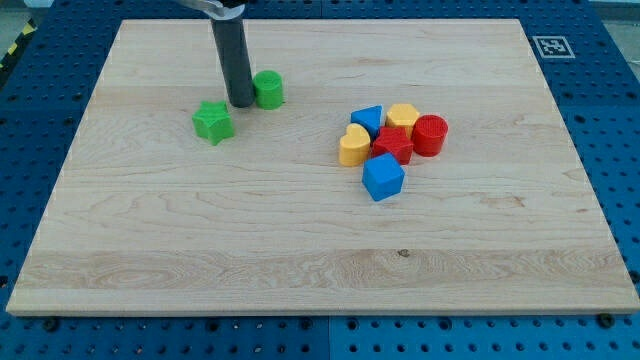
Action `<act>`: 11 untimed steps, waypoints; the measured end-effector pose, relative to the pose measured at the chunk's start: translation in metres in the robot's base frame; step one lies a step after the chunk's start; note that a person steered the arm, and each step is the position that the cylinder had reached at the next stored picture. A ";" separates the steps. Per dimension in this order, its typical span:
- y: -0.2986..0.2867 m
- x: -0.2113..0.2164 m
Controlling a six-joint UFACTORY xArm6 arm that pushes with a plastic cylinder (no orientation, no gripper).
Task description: Move the green circle diagonally to the top right of the green star
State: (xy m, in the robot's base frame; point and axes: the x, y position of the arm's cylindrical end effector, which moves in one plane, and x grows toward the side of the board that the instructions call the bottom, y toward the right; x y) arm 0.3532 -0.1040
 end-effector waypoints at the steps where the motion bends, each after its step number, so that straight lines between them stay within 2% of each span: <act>1: -0.005 -0.015; 2: -0.001 -0.023; 4: 0.019 0.028; 6: 0.072 0.021; 9: 0.072 -0.004; 11: 0.072 -0.004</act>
